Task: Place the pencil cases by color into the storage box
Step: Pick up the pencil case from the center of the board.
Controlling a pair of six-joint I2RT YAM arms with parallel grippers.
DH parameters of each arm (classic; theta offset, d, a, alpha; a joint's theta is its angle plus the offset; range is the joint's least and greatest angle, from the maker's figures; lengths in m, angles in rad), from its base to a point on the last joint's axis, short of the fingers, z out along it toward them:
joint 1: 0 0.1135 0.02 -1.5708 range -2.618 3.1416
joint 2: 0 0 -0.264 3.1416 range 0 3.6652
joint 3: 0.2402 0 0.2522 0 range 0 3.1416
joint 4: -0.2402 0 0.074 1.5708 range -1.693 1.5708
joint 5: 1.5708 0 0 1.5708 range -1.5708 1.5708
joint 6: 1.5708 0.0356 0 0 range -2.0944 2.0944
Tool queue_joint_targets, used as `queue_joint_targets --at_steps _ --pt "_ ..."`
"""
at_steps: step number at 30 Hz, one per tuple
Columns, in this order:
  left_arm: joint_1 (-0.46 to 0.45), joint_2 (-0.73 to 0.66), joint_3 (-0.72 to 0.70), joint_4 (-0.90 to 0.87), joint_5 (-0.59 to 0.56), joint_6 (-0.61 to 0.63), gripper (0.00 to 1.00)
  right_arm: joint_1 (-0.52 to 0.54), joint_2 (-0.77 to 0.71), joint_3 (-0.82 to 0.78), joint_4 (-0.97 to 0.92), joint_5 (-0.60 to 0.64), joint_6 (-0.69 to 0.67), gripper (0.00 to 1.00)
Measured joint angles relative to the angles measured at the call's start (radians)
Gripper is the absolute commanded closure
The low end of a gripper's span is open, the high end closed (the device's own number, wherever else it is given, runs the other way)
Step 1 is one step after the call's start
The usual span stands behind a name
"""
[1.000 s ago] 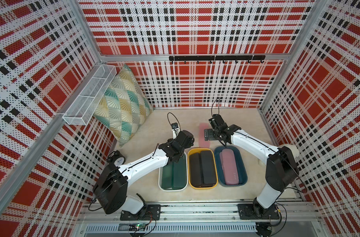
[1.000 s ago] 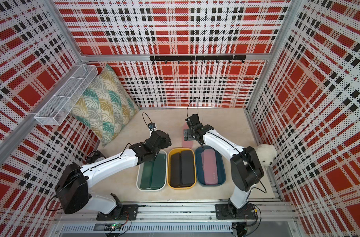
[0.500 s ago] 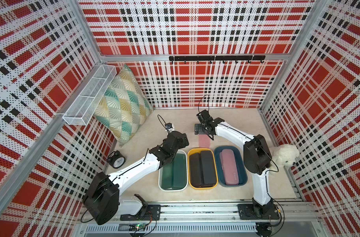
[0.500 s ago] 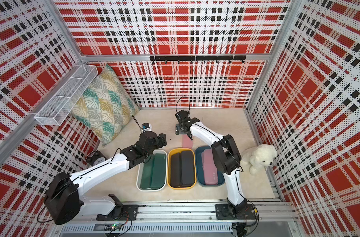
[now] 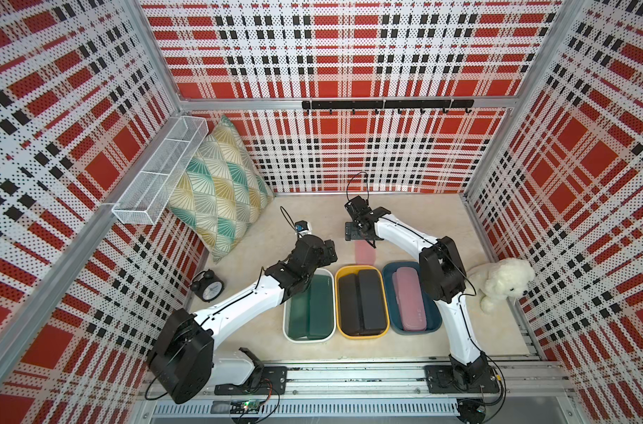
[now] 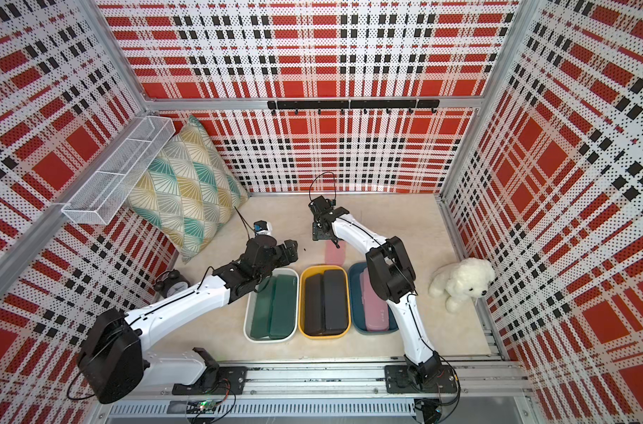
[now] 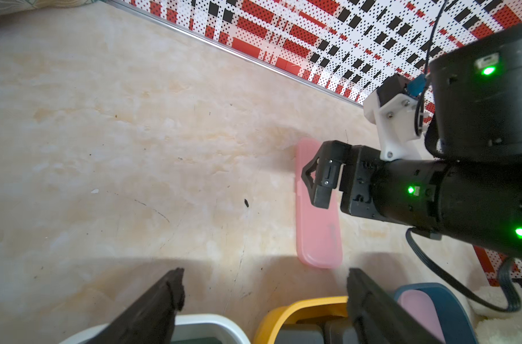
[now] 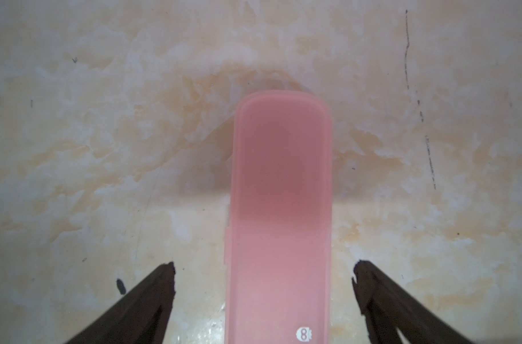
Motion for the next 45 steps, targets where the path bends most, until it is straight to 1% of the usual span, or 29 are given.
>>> queue_joint_targets --at_steps 10,29,32,35,40,45 --pt "0.009 -0.003 -0.01 0.005 0.014 0.0 0.11 -0.03 0.024 0.0 -0.016 -0.065 -0.042 0.0" --pt "0.018 -0.003 -0.011 0.006 0.017 -0.001 0.11 -0.036 0.096 0.006 -0.011 -0.084 -0.051 0.0" --pt "0.019 -0.003 -0.013 0.006 0.017 -0.001 0.11 -0.036 0.096 0.006 -0.01 -0.084 -0.05 0.03" --pt "0.019 -0.003 -0.014 0.008 0.017 -0.002 0.11 -0.036 0.096 0.003 -0.003 -0.079 -0.05 0.08" --pt "0.02 -0.003 -0.014 0.012 0.017 -0.003 0.11 -0.036 0.093 -0.01 0.025 -0.067 -0.05 0.23" --pt "0.02 -0.003 -0.019 0.016 0.017 -0.003 0.11 -0.036 0.087 -0.024 0.044 -0.063 -0.049 0.29"
